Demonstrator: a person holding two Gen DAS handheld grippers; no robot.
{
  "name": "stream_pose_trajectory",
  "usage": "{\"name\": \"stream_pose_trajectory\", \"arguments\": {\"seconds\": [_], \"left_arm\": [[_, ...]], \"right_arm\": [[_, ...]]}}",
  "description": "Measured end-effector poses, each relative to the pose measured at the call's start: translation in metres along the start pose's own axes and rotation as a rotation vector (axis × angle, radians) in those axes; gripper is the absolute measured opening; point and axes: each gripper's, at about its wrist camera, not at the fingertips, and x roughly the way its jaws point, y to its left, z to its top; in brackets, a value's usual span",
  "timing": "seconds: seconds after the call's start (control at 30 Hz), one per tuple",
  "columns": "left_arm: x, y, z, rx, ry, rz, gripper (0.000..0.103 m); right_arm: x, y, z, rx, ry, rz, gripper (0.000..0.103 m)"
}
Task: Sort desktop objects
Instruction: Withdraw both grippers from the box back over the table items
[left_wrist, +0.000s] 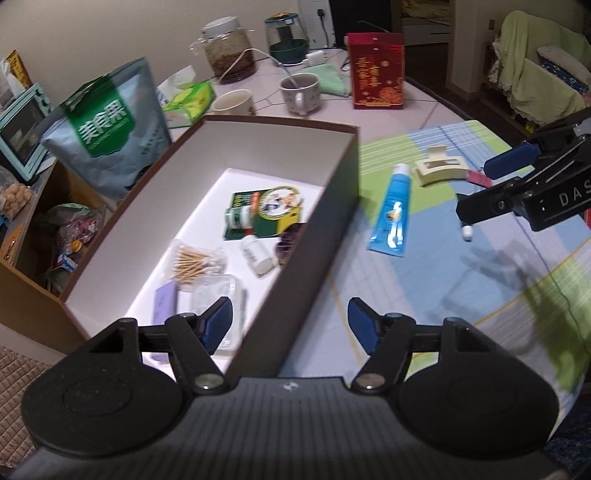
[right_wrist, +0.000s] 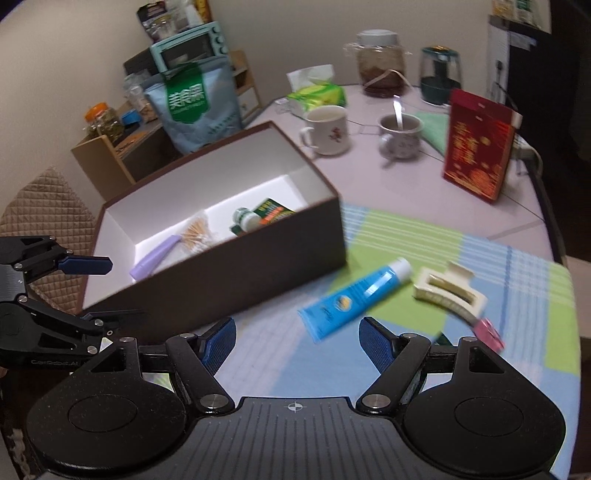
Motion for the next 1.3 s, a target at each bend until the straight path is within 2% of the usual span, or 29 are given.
{"name": "stream_pose_trajectory", "arguments": {"seconds": [0.33, 0.57, 0.93, 1.3], "left_arm": [[0.01, -0.051, 0.001, 0.007, -0.007, -0.066, 0.07], [0.016, -0.081, 0.003, 0.034, -0.018, -0.084, 0.07], [0.031, -0.099, 0.018, 0.045, -0.014, -0.09, 0.07], [0.058, -0.101, 0.035, 0.057, 0.012, -0.097, 0.07]], "right_arm": [[-0.027, -0.05, -0.041, 0.104, 0.011, -0.067, 0.077], [-0.035, -0.069, -0.058, 0.133, 0.038, -0.109, 0.077], [-0.039, -0.081, -0.058, 0.108, 0.027, -0.128, 0.077], [-0.023, -0.101, -0.047, 0.111, 0.049, -0.141, 0.077]]}}
